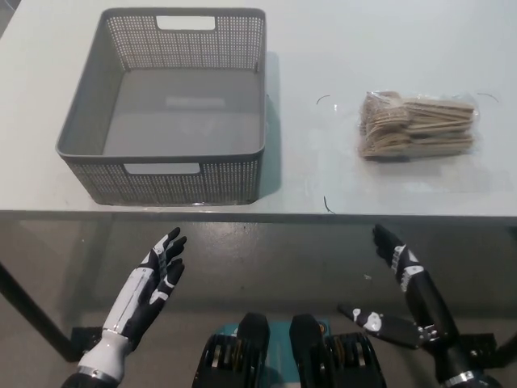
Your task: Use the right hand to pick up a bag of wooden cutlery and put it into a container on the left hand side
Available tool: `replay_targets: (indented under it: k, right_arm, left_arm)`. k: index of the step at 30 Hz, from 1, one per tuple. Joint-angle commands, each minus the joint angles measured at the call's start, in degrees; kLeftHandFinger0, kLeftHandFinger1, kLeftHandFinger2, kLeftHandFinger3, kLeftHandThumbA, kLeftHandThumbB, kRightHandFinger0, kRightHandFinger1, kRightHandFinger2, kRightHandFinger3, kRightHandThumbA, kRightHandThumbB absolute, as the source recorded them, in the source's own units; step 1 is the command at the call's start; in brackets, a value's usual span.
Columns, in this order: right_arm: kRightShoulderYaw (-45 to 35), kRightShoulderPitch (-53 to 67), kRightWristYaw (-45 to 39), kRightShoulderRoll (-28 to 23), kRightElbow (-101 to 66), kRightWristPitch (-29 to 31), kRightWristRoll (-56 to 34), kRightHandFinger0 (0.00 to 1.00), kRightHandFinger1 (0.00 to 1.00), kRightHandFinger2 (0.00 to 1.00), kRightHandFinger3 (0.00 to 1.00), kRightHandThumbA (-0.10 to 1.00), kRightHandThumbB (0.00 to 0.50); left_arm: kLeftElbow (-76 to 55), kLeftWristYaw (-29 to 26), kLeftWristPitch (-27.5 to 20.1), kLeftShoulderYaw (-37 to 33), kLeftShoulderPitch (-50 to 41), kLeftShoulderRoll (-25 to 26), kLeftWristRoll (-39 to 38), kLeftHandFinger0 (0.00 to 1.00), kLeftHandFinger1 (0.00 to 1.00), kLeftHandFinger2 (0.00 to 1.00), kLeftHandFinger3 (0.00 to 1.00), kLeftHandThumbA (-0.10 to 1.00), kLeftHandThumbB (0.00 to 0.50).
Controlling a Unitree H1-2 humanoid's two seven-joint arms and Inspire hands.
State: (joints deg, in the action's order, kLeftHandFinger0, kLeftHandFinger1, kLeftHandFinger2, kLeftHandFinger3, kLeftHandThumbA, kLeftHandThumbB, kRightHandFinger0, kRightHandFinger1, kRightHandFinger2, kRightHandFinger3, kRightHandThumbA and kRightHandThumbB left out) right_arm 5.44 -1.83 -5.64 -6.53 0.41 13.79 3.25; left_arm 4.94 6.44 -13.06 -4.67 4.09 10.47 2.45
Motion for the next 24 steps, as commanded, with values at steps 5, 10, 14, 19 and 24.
replay_targets:
  k: [5, 10, 14, 19, 24]
  right_arm:
    - [-3.8, -1.5, 2.3, -3.4, -10.0, -1.2, 7.7, 1.00, 1.00, 1.00, 1.00, 1.00, 0.234]
    - [-6.3, -5.6, 1.1, -8.1, -16.0, -8.7, 13.4, 1.00, 1.00, 1.00, 1.00, 1.00, 0.334]
    - [-7.9, -10.3, 0.1, -11.8, -18.2, -14.1, 16.1, 1.00, 1.00, 1.00, 1.00, 1.00, 0.389]
    - [-7.9, -18.2, -3.7, -17.2, -17.6, -21.1, 17.7, 1.00, 1.00, 1.00, 1.00, 1.00, 0.458]
    - [-5.9, -28.5, -7.8, -23.1, -12.0, -25.2, 18.6, 1.00, 1.00, 1.00, 1.00, 1.00, 0.500]
  left_arm:
    - [-1.5, 1.2, -3.1, 0.2, 0.5, 0.4, -1.1, 1.00, 1.00, 1.00, 1.00, 1.00, 0.121]
    - [-1.2, 1.7, -3.8, 0.0, 0.5, 0.9, -0.3, 1.00, 1.00, 1.00, 1.00, 1.00, 0.114]
    - [-1.0, 1.6, -4.0, 0.0, 0.4, 0.9, -0.4, 1.00, 1.00, 1.00, 1.00, 0.99, 0.129]
    - [-1.0, 1.5, -4.2, 0.1, 0.0, 1.1, -0.2, 1.00, 1.00, 1.00, 1.00, 0.98, 0.119]
    - [-1.2, 2.0, -3.3, 0.2, -0.2, 0.9, -1.0, 1.00, 1.00, 1.00, 1.00, 0.94, 0.128]
